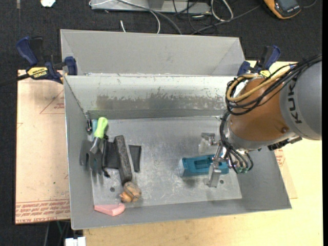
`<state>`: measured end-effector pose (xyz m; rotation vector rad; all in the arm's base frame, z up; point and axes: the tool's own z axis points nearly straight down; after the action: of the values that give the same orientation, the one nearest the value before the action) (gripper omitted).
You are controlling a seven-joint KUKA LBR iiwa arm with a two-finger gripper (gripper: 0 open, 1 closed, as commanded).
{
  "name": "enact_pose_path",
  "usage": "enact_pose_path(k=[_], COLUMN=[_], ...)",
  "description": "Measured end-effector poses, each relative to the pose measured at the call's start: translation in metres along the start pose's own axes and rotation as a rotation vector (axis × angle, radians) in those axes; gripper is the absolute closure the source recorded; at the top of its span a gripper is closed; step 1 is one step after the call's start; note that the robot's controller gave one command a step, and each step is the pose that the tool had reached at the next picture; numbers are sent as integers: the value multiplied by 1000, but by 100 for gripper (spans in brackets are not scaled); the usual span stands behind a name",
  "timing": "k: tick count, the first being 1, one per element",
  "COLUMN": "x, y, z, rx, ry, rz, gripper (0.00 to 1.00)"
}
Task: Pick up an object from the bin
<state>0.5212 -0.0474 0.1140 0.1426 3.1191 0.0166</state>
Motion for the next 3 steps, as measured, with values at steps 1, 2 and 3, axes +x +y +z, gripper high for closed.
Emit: enact_pose_path(k=[1,2,3], x=[10,-48,-48], y=[-6,-32,-32], z=[29,45,45], rx=[-3,-2,-2], ry=[-7,-6,-6], rz=[74,47,47], gripper=[0,100,100])
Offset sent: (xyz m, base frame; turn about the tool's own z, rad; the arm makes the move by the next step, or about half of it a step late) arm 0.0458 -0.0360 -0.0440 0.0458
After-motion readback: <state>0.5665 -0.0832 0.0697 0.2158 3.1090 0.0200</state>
